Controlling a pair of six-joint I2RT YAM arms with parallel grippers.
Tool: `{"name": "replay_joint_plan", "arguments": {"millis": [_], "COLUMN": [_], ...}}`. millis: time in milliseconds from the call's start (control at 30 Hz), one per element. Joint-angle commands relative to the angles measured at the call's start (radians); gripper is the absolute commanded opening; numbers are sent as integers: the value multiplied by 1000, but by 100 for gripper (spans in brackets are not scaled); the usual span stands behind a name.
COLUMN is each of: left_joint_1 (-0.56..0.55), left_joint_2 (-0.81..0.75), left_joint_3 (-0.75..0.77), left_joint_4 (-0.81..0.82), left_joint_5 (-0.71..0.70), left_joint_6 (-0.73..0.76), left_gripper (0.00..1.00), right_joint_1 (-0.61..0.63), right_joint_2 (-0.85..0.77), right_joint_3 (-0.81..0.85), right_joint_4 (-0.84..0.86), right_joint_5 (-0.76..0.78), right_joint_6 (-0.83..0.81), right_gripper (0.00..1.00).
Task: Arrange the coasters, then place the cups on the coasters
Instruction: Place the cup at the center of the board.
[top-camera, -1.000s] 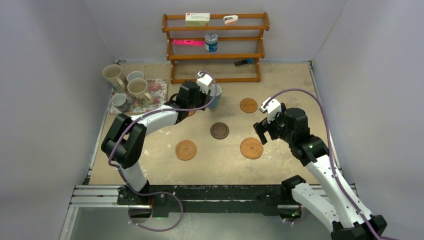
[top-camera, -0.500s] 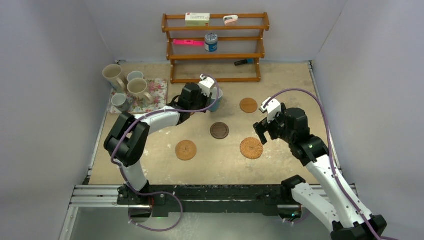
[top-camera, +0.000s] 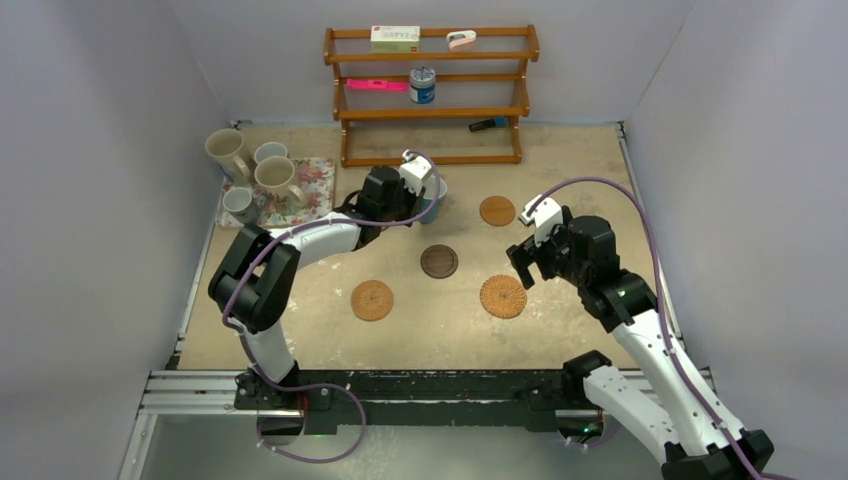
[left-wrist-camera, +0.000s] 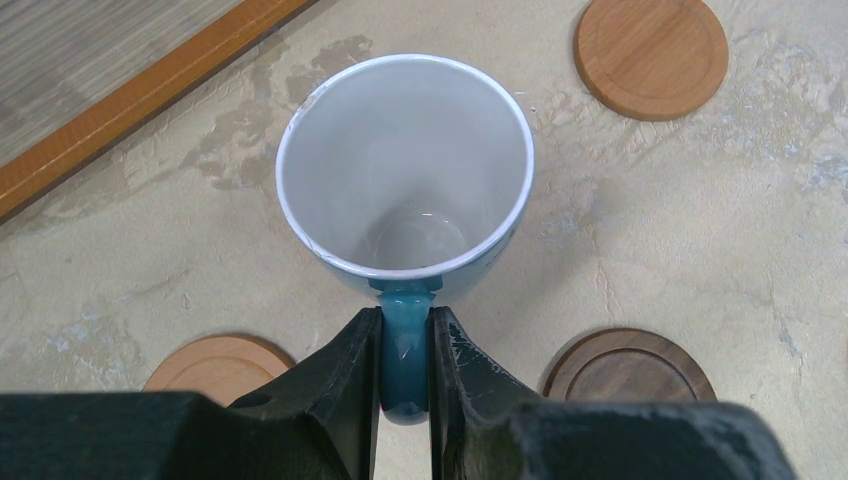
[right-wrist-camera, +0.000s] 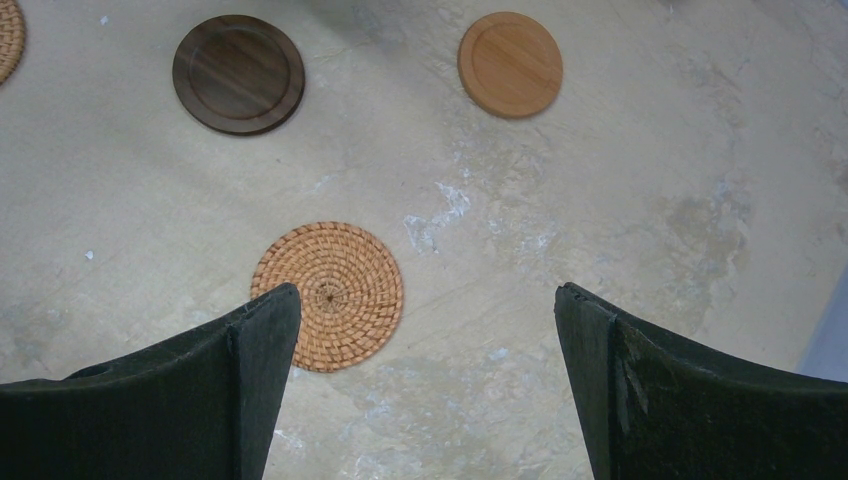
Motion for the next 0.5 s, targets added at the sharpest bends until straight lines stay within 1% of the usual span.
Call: {"name": "replay_joint_plan", "arguments": {"millis": [0, 100, 167, 300, 367, 467], "left_joint_1": [-6, -6, -7, -6, -7, -6], "left_joint_2": [-17, -19, -19, -22, -23, -27], "left_joint_3": [4, 4, 5, 4, 4, 2], "left_joint_4": [4, -8, -20, -32, -38, -42], "left_joint_5": [46, 59, 66, 70, 74, 83], "left_joint_6": [9, 12, 14, 19, 19, 16], "left_gripper": [18, 22, 30, 36, 41, 52], "right_joint_1": [4, 4, 4, 4, 4, 5], "right_joint_2": [0, 1, 2, 3, 3, 3], "right_joint_3": [-5, -5, -5, -5, -5, -5], "right_joint_4": [21, 22, 22, 22, 22, 22], "right_joint_5": [-1, -1, -1, 0, 1, 1], "right_joint_6": [1, 1, 1, 0, 0, -1], "right_gripper": [99, 99, 99, 99, 99, 99]}}
